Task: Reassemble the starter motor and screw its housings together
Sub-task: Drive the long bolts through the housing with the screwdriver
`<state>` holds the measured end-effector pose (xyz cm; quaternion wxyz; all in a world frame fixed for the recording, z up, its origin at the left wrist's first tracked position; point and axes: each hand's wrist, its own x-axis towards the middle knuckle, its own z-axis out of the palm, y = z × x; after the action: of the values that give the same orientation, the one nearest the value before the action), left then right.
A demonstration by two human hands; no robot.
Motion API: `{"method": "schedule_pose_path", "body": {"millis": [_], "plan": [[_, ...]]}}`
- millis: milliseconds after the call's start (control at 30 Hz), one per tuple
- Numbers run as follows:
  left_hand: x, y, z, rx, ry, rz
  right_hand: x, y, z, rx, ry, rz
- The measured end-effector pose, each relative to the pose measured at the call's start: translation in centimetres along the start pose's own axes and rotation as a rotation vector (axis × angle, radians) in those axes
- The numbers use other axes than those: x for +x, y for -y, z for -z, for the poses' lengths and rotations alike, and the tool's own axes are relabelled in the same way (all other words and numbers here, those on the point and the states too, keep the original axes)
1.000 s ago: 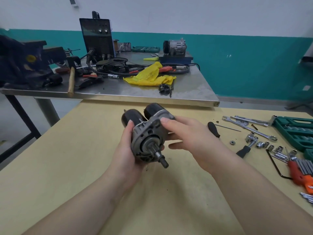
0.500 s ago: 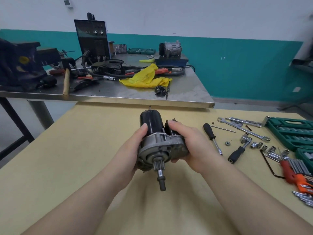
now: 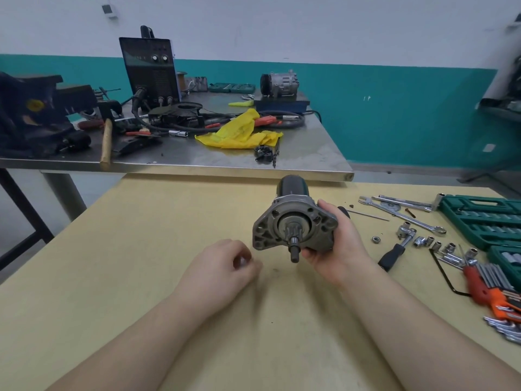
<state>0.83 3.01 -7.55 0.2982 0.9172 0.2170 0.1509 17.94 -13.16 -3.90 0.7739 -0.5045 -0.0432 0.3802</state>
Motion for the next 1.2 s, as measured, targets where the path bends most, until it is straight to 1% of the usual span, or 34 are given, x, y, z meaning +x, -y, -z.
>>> {"method": "schedule_pose_path", "body": {"millis": [33,67,133,200,333,433,500,533,567,600,633,667,700,733,833,900,967,1033,1200], "plan": [[0.0,0.1,-0.1,0.11,0.019,-0.003,0.1,0.0,0.2,0.008,-0.01,-0.006],[0.1,0.2,-0.3,0.169,0.035,-0.006,0.2,0.0,0.3,0.011,-0.012,-0.008],[0.3,0.6,-0.6,0.211,0.048,-0.002,0.4,-0.2,0.3,-0.003,-0.008,-0.005],[0.9,1.4,-0.4,0.244,0.017,0.03,0.5,-0.4,0.3,-0.025,-0.009,0.003],[2.0,3.2,0.4,0.224,-0.09,0.119,0.4,-0.9,-0.1,-0.066,-0.002,0.003],[2.3,3.8,0.7,0.191,-0.133,0.136,0.3,-1.0,-0.5,-0.074,0.007,0.003],[2.2,3.3,0.8,0.174,-0.204,0.119,0.2,-1.0,-0.6,-0.073,0.008,0.006],[2.1,2.9,0.7,0.134,-0.257,0.088,0.1,-1.0,-0.6,-0.072,0.012,0.008],[1.8,2.4,0.7,0.026,-0.314,0.05,0.1,-1.0,-0.7,-0.072,0.018,0.013],[1.4,1.8,0.6,-0.167,-0.351,0.035,0.1,-1.0,-0.6,-0.077,0.025,0.023],[0.9,0.9,0.5,-0.402,-0.341,0.05,0.1,-1.0,-0.6,-0.085,0.033,0.038],[0.3,0.0,0.2,-0.597,-0.297,0.075,0.1,-1.0,-0.6,-0.098,0.046,0.057],[-0.1,-0.7,-0.3,-0.73,-0.246,0.078,0.1,-1.0,-0.7,-0.115,0.063,0.076],[-0.4,-1.1,-1.0,-0.802,-0.203,0.064,0.0,-1.2,-0.9,-0.135,0.078,0.09],[-0.8,-1.9,-2.5,-0.877,-0.116,-0.015,0.0,-1.7,-1.2,-0.166,0.088,0.1],[-0.5,-1.7,-2.9,-0.821,-0.087,-0.049,0.1,-1.9,-1.1,-0.181,0.074,0.097],[-0.2,-1.3,-2.8,-0.77,-0.077,-0.033,0.2,-1.8,-1.2,-0.206,0.043,0.091],[0.0,-1.1,-2.8,-0.784,-0.069,-0.008,0.5,-1.8,-1.1,-0.227,0.027,0.075],[0.5,-0.8,-3.0,-0.917,-0.072,0.049,1.3,-1.7,-0.4,-0.401,0.013,0.062]]}}
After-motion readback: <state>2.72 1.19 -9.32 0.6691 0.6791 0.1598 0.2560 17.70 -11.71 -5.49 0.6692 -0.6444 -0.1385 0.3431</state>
